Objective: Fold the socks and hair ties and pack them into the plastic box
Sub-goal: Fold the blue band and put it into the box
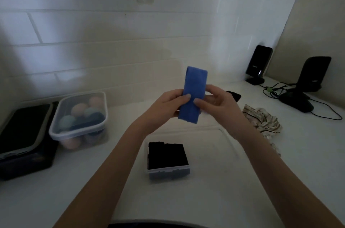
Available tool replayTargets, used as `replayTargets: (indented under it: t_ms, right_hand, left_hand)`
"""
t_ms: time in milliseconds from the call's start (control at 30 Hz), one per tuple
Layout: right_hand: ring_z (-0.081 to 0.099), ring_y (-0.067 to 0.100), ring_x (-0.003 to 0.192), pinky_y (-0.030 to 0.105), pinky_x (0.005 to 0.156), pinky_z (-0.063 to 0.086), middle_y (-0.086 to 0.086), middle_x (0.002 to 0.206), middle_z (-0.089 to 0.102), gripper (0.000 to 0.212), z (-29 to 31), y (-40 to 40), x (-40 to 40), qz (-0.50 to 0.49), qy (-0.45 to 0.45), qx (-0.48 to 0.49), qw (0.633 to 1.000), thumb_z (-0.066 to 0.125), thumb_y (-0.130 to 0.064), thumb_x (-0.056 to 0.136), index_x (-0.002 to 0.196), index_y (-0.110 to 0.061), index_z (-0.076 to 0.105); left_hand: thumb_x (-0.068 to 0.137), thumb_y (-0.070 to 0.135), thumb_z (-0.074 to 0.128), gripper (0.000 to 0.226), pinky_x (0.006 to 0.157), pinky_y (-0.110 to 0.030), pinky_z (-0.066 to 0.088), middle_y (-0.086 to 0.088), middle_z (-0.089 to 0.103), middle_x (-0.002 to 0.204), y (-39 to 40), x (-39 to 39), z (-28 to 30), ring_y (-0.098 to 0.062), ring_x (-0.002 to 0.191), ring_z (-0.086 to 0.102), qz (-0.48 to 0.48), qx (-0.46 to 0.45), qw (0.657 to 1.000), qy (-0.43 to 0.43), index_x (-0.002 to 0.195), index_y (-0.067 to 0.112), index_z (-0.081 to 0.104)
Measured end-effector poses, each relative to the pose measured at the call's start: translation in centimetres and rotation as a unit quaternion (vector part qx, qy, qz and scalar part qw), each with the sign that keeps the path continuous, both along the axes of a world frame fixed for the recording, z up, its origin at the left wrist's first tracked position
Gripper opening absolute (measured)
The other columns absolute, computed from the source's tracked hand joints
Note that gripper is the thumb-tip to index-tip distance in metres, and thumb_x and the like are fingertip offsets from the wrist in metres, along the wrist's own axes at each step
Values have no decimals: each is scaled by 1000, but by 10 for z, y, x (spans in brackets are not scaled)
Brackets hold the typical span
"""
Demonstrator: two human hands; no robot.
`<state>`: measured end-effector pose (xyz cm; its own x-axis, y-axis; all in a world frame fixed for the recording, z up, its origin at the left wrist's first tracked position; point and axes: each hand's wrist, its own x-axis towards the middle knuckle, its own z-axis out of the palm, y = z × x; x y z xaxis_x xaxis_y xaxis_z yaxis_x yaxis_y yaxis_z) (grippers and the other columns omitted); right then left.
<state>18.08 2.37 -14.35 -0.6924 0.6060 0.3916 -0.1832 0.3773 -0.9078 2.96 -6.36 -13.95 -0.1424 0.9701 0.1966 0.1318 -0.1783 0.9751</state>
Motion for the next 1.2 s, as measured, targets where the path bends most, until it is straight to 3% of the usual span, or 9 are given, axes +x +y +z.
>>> replayTargets:
  t_ms: [267, 400, 467, 533, 633, 700, 833, 1033, 1200]
  right_hand:
    - [67, 13, 94, 25, 84, 53, 5, 101, 72, 18, -3, -10, -1, -47, 22, 5, 999, 63, -18, 85, 102, -15, 69]
    - [61, 5, 92, 17, 80, 47, 3, 104, 65, 26, 0, -17, 1, -59, 8, 24, 998, 62, -32, 77, 96, -16, 70]
    - [58, 2, 85, 17, 77, 46, -1, 97, 63, 22, 0, -19, 4, -43, 5, 34, 998, 65, -27, 81, 98, -13, 68]
    - [58, 4, 82, 20, 73, 47, 0, 94, 62, 15, -1, -21, 5, -22, -2, 61, 998, 64, -12, 85, 99, -11, 66]
    - [60, 19, 100, 38, 82, 53, 6, 108, 61, 18, -6, -24, 6, -43, -31, 150, 987, 67, -1, 80, 96, -9, 65]
    - [56, 13, 109, 35, 87, 50, 4, 111, 61, 18, -9, -23, 7, -68, -48, 232, 969, 69, -5, 75, 91, -9, 65]
    - [49, 4, 120, 26, 97, 42, -6, 119, 58, 20, -14, -22, 7, -62, -81, 292, 951, 70, -22, 77, 93, -21, 58]
    - [47, -3, 116, 24, 91, 45, -12, 126, 48, 18, -12, -23, 3, -113, -49, 199, 972, 60, -38, 83, 95, -26, 64]
    - [57, -1, 96, 27, 81, 54, 0, 110, 60, 16, -10, -23, 2, -111, -59, 97, 987, 60, -21, 87, 102, -20, 66]
  left_hand:
    - [80, 12, 69, 19, 78, -24, 54, 7, 73, 87, 4, -3, -12, -9, 83, 69, 48, 60, 987, 143, 97, 21, 69]
    - [67, 19, 78, 24, 59, -10, 38, 14, 57, 71, 6, -8, -16, 0, 62, 50, 212, 173, 921, 277, 79, 22, 58]
    - [67, 25, 75, 31, 51, -12, 36, 9, 49, 61, 4, -8, -18, -3, 52, 42, 268, 173, 918, 235, 72, 22, 44]
    - [73, 24, 66, 25, 43, -17, 40, 6, 55, 53, 3, -7, -17, -5, 43, 49, 246, 117, 956, 106, 73, 19, 42]
    - [93, 19, 49, 8, 44, -24, 50, 4, 72, 62, 2, -8, -11, -15, 54, 68, 139, 23, 986, -89, 87, 16, 53]
    - [94, 25, 48, 16, 50, -24, 53, -2, 75, 72, 1, -10, -8, -18, 63, 71, 91, -16, 980, -174, 98, 14, 59]
    - [84, 14, 65, 32, 66, -29, 58, -7, 75, 92, 1, -10, -15, -20, 83, 72, 128, 17, 989, -71, 114, 7, 62]
    - [74, -7, 69, 28, 60, -15, 52, 5, 74, 77, 0, -7, -14, -5, 70, 70, 126, 58, 990, -18, 101, 1, 67]
    - [69, -19, 64, 38, 61, -18, 54, 10, 73, 68, 0, 0, -16, -6, 70, 69, 74, 72, 995, 10, 82, 17, 69]
